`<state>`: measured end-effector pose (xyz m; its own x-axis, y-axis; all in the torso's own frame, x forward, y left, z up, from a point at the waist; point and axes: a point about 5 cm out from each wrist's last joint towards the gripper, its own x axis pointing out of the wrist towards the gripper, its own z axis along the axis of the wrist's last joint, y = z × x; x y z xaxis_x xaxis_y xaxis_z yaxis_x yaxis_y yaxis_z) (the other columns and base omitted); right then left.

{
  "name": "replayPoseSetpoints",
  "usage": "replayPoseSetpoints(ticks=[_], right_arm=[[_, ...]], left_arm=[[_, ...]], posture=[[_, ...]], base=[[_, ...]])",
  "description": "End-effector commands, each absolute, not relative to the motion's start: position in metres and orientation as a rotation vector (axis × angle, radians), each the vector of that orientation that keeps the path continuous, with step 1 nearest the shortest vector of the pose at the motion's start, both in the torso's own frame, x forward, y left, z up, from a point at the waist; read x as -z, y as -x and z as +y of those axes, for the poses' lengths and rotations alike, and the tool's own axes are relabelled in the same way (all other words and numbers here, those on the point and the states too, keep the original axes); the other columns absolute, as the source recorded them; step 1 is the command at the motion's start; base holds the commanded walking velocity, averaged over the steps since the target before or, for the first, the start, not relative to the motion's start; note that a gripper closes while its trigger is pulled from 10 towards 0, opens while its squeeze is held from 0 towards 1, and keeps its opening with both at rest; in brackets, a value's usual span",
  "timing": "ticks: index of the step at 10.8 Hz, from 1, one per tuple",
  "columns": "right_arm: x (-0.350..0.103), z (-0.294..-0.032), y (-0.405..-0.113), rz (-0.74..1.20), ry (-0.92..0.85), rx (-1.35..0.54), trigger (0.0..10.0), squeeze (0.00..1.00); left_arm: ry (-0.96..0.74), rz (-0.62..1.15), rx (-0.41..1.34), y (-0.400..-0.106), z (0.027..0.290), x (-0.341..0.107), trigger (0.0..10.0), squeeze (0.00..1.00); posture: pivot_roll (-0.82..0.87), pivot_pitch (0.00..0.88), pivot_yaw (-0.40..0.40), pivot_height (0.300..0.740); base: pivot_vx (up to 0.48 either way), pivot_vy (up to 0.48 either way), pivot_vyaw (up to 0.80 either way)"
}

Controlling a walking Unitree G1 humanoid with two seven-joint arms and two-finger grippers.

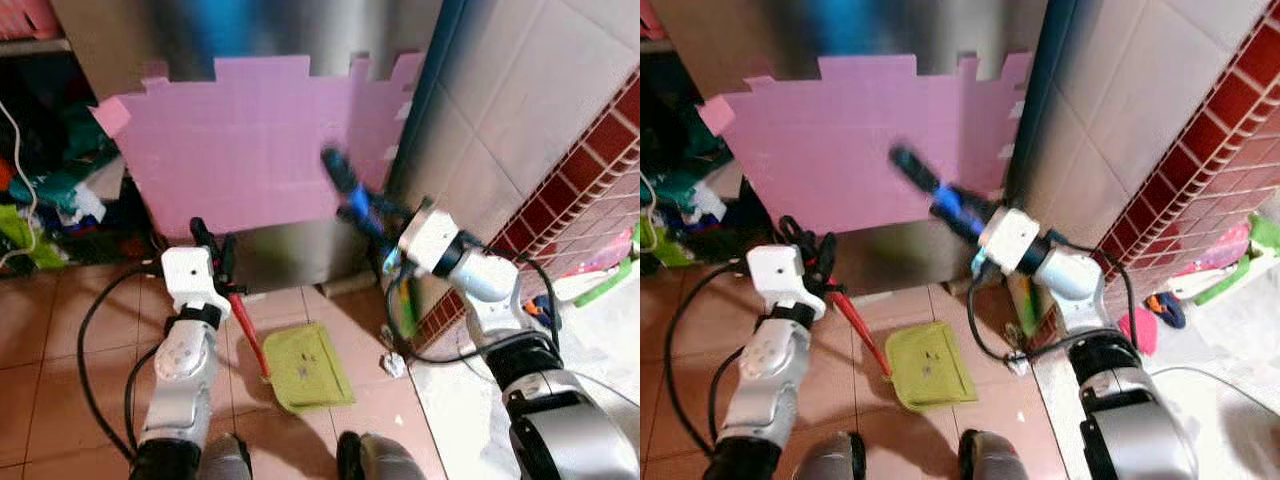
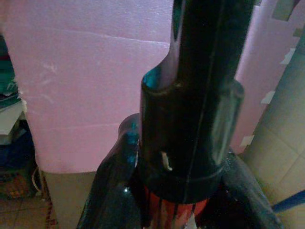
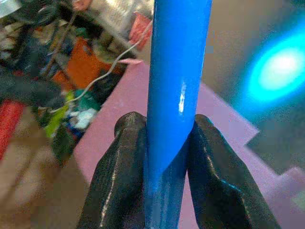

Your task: Sweep floor

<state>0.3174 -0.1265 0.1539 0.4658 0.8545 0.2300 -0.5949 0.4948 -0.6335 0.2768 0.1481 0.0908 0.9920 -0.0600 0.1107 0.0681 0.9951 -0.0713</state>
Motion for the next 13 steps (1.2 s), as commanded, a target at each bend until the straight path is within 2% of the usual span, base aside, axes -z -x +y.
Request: replayPoseSetpoints(ticks=[1, 3, 5, 9, 12, 13], right_arm=[[-0.161, -0.132, -0.316, -0.621, 0.580, -0.966, 10.0, 0.00], [-0.144, -0.147, -0.306, -0.571, 0.613, -0.998, 10.0, 0.00], [-0.137, -0.158, -0.311, -0.484, 0.498, -0.930, 10.0, 0.00], [-0.141, -0.184, -0.317, -0.441, 0.619, -0.868, 10.0, 0.00], [-0.127, -0.172, -0.311, -0.431, 0.560, -0.889, 10.0, 0.00], [-0.114, -0.165, -0.303, -0.391, 0.421, -0.900, 10.0, 0.00]], left_arm=[[0.086, -0.161, 0.065, -0.276, 0.149, -0.103, 10.0, 0.00], [0.080, -0.178, 0.042, -0.270, 0.155, -0.107, 10.0, 0.00], [0.120, -0.168, 0.028, -0.268, 0.156, -0.111, 10.0, 0.00], [0.075, -0.122, -0.001, -0.254, 0.167, -0.111, 10.0, 0.00], [0.069, -0.107, -0.001, -0.251, 0.170, -0.113, 10.0, 0.00], [0.059, -0.106, -0.006, -0.251, 0.172, -0.114, 10.0, 0.00]], posture=[[-0.04, 0.204, -0.049, 0.740], [-0.04, 0.233, -0.049, 0.740], [-0.04, 0.257, -0.040, 0.740], [-0.02, 0.279, -0.014, 0.740], [0.00, 0.294, -0.007, 0.740], [0.01, 0.296, -0.005, 0.740]], base=[[0.000, 0.000, 0.00], [0.000, 0.000, 0.00], [0.000, 0.000, 0.00], [0.000, 0.000, 0.00], [0.000, 0.000, 0.00], [0.000, 0.000, 0.00]])
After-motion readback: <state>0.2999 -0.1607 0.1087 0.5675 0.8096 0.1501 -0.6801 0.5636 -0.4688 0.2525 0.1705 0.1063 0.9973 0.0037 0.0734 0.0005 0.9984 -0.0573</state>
